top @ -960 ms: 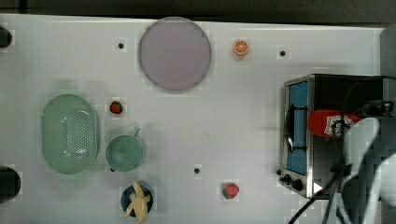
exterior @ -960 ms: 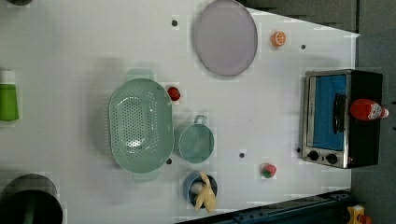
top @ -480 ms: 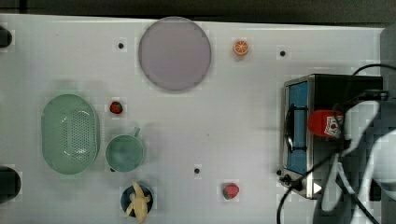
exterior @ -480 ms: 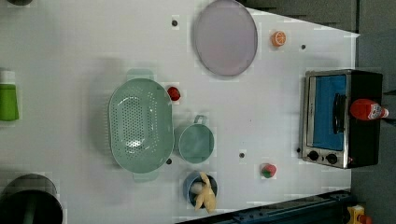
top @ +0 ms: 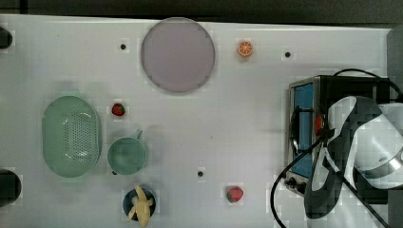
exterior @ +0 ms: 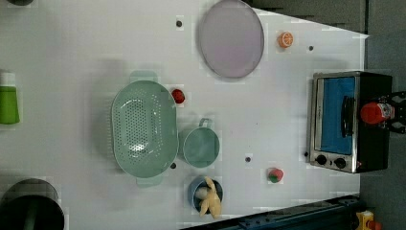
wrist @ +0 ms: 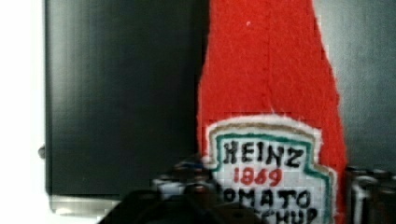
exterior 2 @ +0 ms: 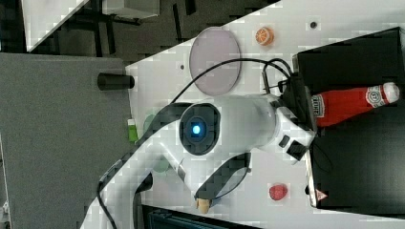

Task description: Pick Ketchup from oven and place it on table.

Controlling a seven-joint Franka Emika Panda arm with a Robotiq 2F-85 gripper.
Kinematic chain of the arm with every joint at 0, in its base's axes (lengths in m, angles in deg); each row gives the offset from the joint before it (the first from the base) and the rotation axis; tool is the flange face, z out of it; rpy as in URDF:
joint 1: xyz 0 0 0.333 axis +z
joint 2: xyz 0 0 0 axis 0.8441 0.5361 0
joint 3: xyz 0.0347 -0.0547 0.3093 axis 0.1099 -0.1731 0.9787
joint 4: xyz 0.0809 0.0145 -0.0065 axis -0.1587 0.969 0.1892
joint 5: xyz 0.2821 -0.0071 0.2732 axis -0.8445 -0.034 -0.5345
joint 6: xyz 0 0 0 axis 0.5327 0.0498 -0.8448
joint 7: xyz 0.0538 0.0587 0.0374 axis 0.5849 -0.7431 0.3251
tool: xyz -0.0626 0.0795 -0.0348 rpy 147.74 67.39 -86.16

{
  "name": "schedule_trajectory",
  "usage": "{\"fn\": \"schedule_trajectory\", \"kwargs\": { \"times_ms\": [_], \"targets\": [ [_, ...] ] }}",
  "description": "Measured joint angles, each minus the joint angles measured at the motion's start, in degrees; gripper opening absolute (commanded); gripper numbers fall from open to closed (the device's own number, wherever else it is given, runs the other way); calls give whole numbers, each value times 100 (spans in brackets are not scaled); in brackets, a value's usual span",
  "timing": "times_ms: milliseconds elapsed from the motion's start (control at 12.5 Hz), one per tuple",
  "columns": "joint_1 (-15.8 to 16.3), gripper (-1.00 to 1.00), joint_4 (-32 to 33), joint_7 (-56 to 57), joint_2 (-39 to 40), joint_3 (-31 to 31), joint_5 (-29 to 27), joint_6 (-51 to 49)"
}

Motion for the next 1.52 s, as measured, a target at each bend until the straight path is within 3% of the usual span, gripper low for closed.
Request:
{"fn": "schedule_trajectory", "kwargs": {
  "times_ms": [480,880,1200,1520],
  "targets": [
    [34,29,-67,0,-108,-48,199,-546],
    [216,29,-985,813,-792,25,773,-1576],
    [442,29,-1158,1817,-1542,732,898,-1856],
    [781,29,-1181,2374,-1624,1592,846,-1957]
  ]
}}
